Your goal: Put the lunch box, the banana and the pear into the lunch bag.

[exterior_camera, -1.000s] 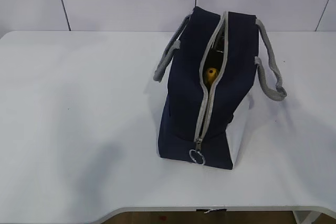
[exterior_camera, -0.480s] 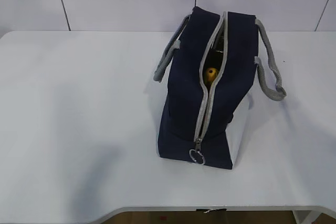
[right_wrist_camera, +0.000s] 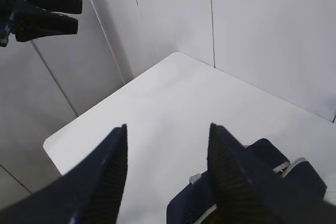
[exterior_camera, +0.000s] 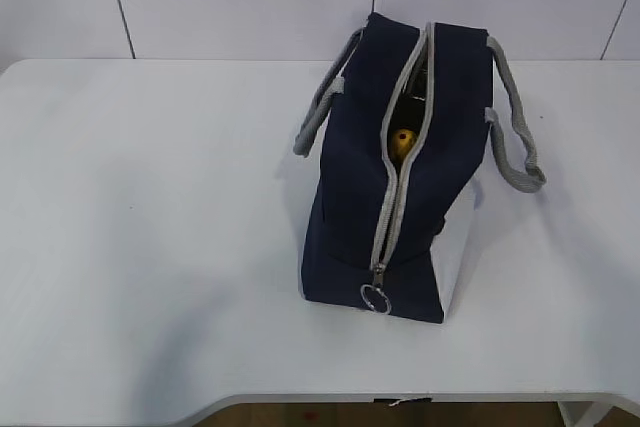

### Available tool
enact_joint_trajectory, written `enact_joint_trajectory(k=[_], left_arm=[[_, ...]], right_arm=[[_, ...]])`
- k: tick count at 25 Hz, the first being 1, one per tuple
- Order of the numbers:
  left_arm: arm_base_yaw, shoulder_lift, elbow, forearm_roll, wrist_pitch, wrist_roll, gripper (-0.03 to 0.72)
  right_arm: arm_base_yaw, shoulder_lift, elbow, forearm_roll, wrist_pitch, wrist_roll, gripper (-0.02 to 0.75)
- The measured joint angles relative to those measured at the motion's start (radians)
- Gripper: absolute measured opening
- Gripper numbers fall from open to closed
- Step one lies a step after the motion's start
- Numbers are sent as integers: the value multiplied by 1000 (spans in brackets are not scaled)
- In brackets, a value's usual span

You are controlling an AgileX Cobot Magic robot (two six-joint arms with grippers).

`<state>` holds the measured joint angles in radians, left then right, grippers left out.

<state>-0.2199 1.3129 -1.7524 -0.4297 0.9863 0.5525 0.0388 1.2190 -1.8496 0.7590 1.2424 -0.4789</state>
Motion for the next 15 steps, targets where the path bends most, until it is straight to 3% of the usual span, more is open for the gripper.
enact_joint_trajectory(k=[10, 15], left_arm=[[0, -81, 2, 6, 12, -110, 408], [0, -162, 84, 6, 12, -125, 408]], right_arm=[[0, -144, 132, -52, -27, 67, 399], [0, -215, 213, -64, -119, 85, 397]])
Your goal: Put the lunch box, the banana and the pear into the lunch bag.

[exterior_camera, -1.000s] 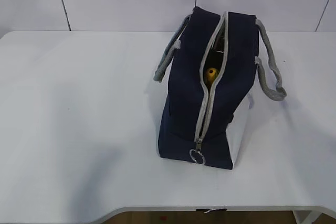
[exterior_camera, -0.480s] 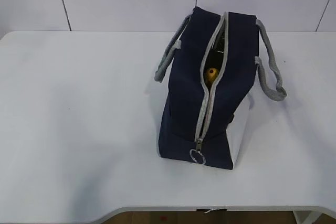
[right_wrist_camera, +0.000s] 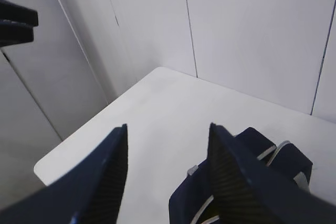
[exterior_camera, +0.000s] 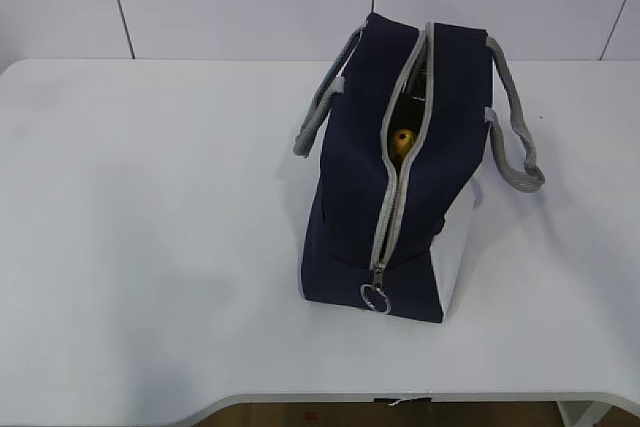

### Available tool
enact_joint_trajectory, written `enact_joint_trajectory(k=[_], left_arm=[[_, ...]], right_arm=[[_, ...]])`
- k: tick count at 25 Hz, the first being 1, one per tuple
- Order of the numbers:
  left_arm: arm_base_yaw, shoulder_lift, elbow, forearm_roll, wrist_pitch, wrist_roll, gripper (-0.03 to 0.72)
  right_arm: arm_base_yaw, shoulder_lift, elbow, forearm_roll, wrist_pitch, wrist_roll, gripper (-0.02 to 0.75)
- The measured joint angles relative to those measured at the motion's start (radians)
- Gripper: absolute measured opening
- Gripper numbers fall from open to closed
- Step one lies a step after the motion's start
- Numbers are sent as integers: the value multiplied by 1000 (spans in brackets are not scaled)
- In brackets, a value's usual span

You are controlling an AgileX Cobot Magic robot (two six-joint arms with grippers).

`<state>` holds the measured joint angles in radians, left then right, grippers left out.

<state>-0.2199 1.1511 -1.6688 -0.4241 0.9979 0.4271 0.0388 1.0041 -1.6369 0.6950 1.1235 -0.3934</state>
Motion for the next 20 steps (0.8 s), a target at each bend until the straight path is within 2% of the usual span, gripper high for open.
enact_joint_trajectory(k=[4, 8, 20], left_arm=[[0, -65, 97, -2, -21, -1, 407], [-28, -101, 170, 2, -34, -2, 407], [-94, -123, 181, 88, -41, -38, 407]], right_arm=[[0, -45, 93, -17, -75, 4, 396], [0, -90, 235, -22, -142, -20, 396], [19, -240, 713, -15, -412, -250, 375]])
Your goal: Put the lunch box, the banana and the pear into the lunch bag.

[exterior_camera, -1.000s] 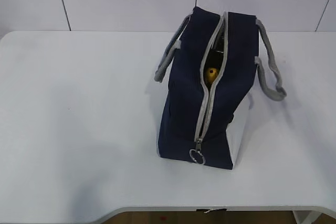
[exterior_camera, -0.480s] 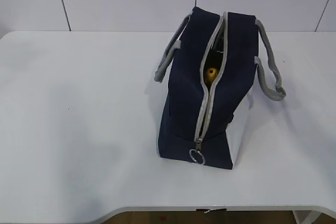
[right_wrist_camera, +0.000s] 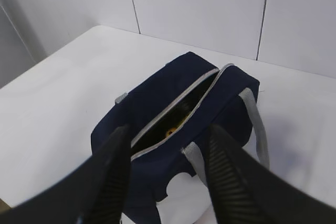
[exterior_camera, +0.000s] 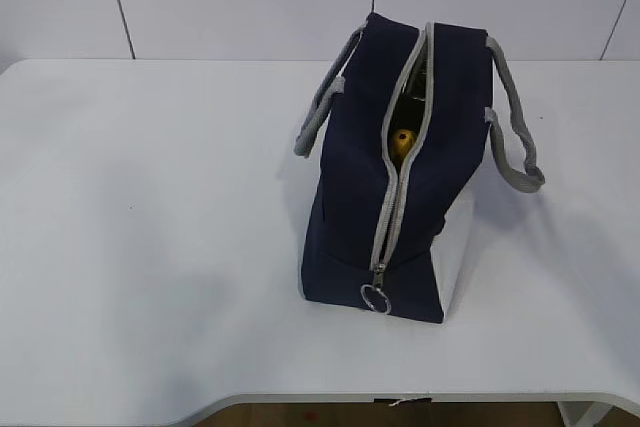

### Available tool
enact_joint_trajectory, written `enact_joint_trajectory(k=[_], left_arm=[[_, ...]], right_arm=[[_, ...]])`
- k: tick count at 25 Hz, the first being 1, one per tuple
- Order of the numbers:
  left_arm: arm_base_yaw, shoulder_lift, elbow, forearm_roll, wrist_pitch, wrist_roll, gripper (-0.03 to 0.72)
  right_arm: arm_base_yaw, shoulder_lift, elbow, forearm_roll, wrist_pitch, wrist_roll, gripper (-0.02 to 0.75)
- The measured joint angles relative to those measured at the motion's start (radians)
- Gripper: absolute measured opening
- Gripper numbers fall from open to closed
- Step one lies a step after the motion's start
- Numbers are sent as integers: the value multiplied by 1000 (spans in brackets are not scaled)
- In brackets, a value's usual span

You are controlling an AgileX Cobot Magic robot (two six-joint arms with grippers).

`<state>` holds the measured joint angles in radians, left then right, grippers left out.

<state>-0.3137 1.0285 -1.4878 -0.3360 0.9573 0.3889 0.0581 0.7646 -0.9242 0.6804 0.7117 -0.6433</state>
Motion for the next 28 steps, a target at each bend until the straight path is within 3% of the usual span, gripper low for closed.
enact_joint_trajectory(k=[9, 15, 18, 28], left_arm=[[0, -12, 91, 10, -31, -34, 407], [0, -65, 213, 28, -128, -37, 407], [0, -104, 285, 30, -195, -37, 407], [0, -146, 513, 29, -307, -38, 403]], right_arm=[[58, -36, 246, 168, -139, -234, 375], [103, -36, 372, 489, -159, -634, 375], [111, -36, 401, 591, -162, -763, 375], [111, 52, 411, 709, -171, -838, 375]])
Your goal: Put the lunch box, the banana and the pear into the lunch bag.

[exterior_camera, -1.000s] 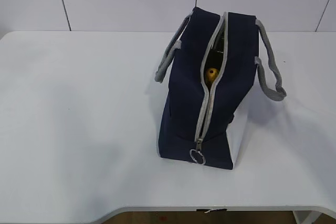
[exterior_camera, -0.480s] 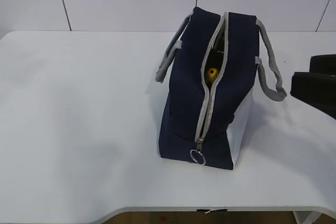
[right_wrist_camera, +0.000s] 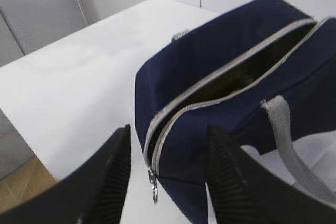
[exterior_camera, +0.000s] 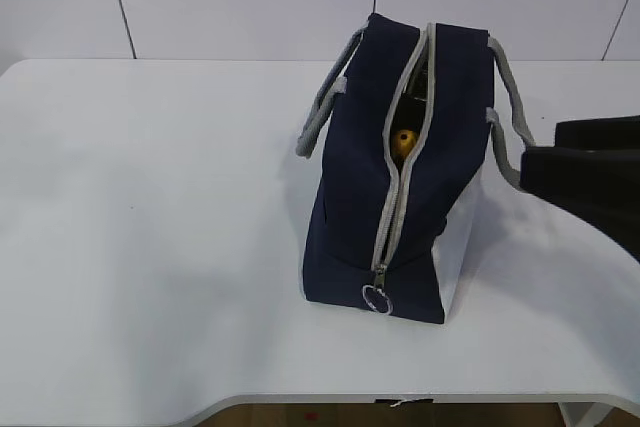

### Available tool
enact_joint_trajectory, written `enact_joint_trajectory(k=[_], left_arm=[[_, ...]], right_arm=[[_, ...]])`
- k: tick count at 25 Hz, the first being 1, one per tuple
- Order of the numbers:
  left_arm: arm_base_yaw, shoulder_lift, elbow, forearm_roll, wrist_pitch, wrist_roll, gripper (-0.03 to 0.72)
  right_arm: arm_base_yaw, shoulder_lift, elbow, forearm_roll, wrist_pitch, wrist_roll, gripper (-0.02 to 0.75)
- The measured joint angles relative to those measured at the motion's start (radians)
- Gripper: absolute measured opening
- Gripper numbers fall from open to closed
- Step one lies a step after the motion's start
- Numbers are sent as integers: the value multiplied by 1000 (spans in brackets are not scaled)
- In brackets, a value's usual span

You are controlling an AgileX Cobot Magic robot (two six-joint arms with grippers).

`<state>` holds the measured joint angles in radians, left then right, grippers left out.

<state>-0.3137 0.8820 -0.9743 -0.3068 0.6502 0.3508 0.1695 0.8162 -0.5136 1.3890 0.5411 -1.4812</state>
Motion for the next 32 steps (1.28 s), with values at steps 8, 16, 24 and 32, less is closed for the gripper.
enact_joint_trajectory(k=[8, 16, 24, 32], left_arm=[[0, 35, 28, 2, -62, -9, 396], [0, 79, 28, 0, -88, -11, 362], [0, 81, 28, -11, -118, -13, 327], [0, 90, 28, -13, -166, -13, 322]], right_arm=[[0, 215, 0, 15, 51, -87, 354], [0, 288, 5, 107, 142, -233, 333], [0, 299, 85, 222, 163, -380, 349], [0, 482, 114, 278, 268, -500, 368]])
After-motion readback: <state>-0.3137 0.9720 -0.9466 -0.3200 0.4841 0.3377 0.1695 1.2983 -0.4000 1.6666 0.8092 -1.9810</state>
